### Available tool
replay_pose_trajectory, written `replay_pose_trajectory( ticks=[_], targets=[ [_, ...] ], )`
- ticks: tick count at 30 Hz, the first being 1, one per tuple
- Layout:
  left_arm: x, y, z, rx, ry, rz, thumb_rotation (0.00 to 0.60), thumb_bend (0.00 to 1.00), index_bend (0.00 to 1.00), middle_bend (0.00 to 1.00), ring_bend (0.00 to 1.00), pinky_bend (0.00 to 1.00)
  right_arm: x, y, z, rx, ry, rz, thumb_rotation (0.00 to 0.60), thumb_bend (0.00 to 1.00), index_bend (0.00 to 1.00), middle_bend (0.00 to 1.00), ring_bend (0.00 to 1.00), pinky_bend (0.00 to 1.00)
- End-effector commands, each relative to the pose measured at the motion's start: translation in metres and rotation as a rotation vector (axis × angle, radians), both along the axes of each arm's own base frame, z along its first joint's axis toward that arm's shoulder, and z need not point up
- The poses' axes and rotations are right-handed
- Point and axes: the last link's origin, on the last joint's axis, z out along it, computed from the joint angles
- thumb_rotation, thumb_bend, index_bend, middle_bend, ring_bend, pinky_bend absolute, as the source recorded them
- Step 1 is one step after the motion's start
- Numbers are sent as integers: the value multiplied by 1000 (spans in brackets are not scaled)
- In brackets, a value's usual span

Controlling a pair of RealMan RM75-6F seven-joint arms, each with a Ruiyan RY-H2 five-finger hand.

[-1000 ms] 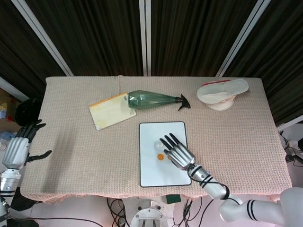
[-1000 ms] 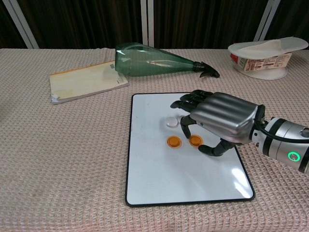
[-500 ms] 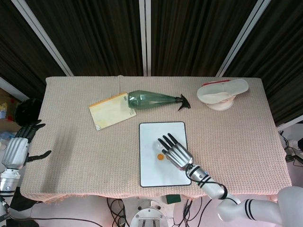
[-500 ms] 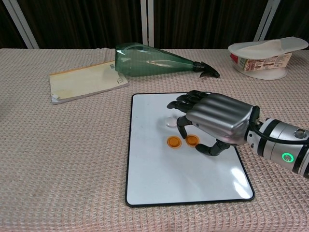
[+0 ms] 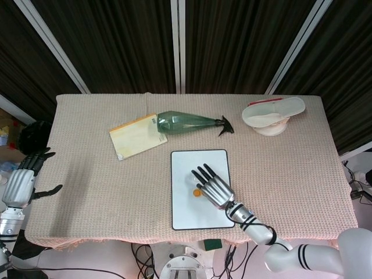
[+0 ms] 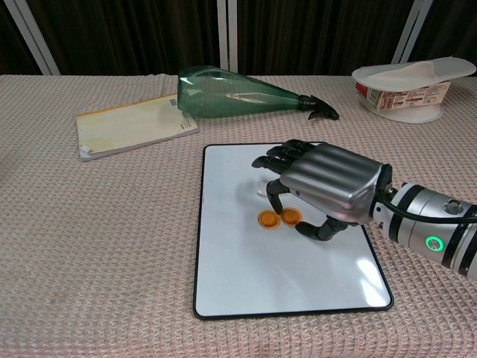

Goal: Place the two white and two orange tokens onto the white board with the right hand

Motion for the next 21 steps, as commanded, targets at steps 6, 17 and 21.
replay_pose_trajectory(
  ticks=[6, 17, 21],
  targets=[
    [0, 0, 0, 1, 0, -1, 600, 115, 176, 105, 92, 146, 0, 0, 1, -2, 1, -3, 600, 350, 579, 19, 0, 0],
    [0, 0, 0, -1, 2, -1, 600, 114, 175, 105, 92, 147, -1, 0, 3, 4, 9, -9, 600, 321, 386, 15, 0, 0],
    [1, 0, -1, -3, 3, -3, 600, 115, 176, 105, 92, 147, -1, 0, 3, 4, 8, -9, 600, 319, 367, 13, 0, 0]
  ],
)
